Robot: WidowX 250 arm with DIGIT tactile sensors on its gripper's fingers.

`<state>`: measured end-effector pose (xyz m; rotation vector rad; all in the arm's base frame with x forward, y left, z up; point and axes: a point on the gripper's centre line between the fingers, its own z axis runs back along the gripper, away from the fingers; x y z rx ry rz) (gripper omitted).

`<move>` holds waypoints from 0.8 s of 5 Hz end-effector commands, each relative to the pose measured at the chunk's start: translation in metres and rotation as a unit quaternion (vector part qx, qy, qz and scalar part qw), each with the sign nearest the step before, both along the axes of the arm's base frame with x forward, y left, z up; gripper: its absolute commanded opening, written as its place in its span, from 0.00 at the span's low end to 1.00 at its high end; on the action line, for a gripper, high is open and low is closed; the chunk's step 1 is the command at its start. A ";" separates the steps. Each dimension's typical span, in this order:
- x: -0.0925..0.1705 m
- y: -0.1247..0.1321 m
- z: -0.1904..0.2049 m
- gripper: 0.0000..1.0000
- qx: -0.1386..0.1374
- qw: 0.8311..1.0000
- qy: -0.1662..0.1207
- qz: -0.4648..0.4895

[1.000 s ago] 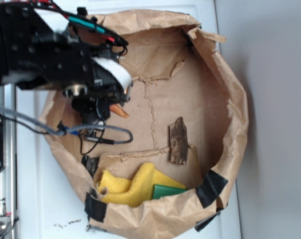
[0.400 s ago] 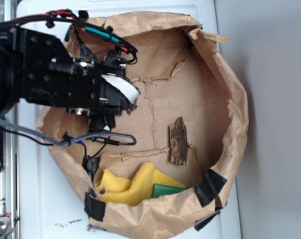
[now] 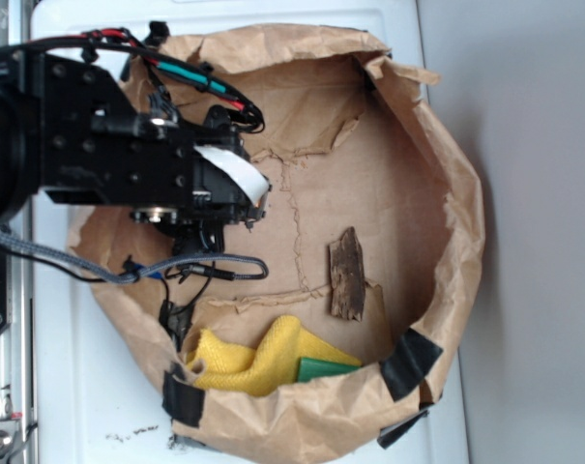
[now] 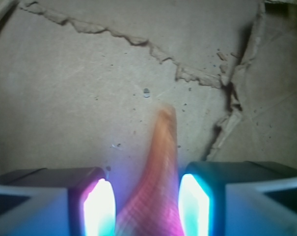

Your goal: Grab the shell.

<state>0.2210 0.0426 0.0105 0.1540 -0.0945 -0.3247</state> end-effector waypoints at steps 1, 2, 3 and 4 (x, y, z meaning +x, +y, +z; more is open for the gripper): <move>-0.008 0.006 0.033 0.00 -0.043 0.999 -0.019 0.011; -0.009 0.000 0.076 0.00 -0.085 0.996 -0.035 0.021; 0.010 -0.014 0.109 0.00 -0.093 0.993 -0.061 0.043; 0.018 -0.029 0.127 0.00 -0.093 0.992 -0.075 0.048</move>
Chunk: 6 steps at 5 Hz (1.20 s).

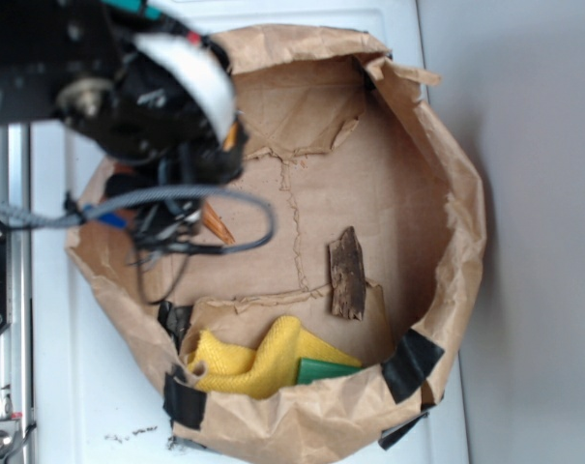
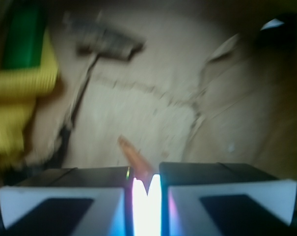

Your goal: Grab the shell.

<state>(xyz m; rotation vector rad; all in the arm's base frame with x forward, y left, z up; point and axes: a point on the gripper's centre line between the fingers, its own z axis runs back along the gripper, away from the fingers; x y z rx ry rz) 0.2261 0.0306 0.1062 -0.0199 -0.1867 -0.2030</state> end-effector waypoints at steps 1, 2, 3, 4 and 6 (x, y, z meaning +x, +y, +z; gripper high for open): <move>0.015 -0.035 0.044 0.00 0.013 0.999 -0.049 -0.008; 0.022 -0.044 0.046 0.00 0.020 0.998 -0.051 -0.013; 0.014 -0.029 0.032 1.00 0.026 0.999 -0.037 -0.025; 0.004 -0.007 0.003 1.00 0.024 0.999 -0.012 -0.044; -0.003 0.003 -0.043 1.00 0.080 0.995 0.020 -0.050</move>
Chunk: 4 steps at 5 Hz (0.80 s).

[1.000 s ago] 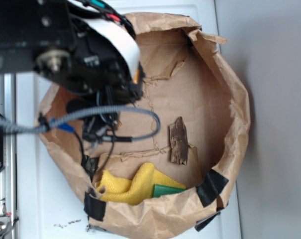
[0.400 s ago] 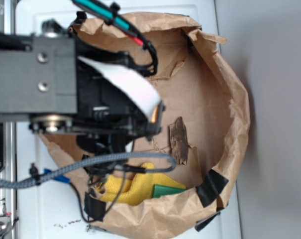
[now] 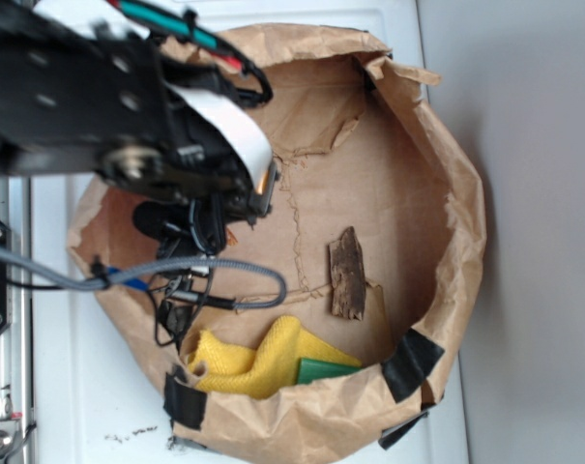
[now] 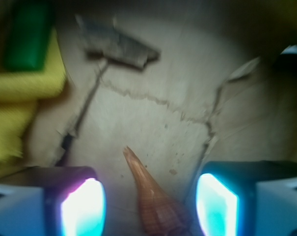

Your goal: Grab the shell.

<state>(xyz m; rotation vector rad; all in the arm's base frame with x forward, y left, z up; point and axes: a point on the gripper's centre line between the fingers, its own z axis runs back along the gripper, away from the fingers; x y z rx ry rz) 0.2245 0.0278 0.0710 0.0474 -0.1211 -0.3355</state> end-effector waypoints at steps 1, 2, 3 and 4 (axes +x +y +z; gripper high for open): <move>-0.003 0.008 -0.022 1.00 0.055 0.998 0.003 0.005; -0.008 0.010 -0.036 1.00 0.081 0.997 0.007 0.000; -0.011 0.016 -0.053 1.00 0.119 0.993 0.020 -0.009; -0.015 0.011 -0.050 1.00 0.122 0.992 0.007 -0.019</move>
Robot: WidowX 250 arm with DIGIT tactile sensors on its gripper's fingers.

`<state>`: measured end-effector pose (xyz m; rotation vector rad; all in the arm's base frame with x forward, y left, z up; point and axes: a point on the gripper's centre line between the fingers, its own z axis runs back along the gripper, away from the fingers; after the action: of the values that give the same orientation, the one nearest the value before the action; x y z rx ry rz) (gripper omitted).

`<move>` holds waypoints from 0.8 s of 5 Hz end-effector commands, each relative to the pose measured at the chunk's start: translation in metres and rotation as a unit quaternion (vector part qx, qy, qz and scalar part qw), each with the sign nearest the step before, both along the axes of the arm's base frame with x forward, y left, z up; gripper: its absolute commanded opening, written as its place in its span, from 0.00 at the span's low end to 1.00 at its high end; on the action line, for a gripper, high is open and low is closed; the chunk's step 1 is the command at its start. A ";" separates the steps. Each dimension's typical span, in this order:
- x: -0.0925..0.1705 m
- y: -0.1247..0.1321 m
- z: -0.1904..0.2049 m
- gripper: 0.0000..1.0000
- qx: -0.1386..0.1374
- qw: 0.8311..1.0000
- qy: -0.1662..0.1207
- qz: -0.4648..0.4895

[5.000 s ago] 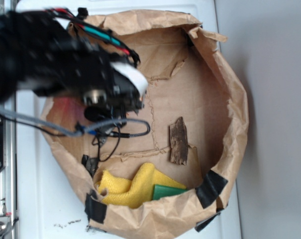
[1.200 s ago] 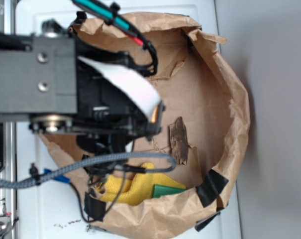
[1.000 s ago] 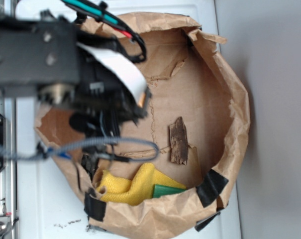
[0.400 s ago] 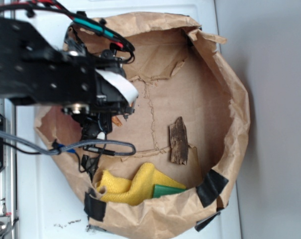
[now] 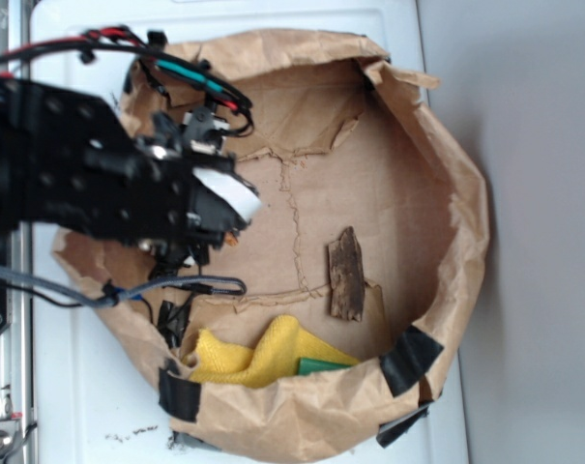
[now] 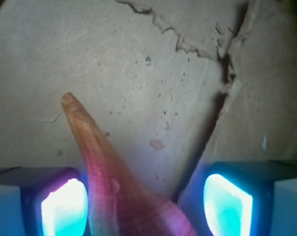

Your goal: Grab the shell.

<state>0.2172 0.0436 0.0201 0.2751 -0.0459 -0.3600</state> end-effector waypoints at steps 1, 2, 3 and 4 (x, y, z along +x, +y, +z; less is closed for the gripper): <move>-0.007 -0.004 0.007 1.00 -0.007 1.000 -0.015 -0.015; -0.004 -0.002 0.011 0.00 -0.019 1.000 -0.018 0.005; 0.000 0.000 0.016 0.00 -0.032 0.999 -0.025 0.013; 0.000 0.001 0.018 0.00 -0.035 0.999 -0.028 0.016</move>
<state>0.2170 0.0365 0.0271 0.2050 -0.0786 -0.3493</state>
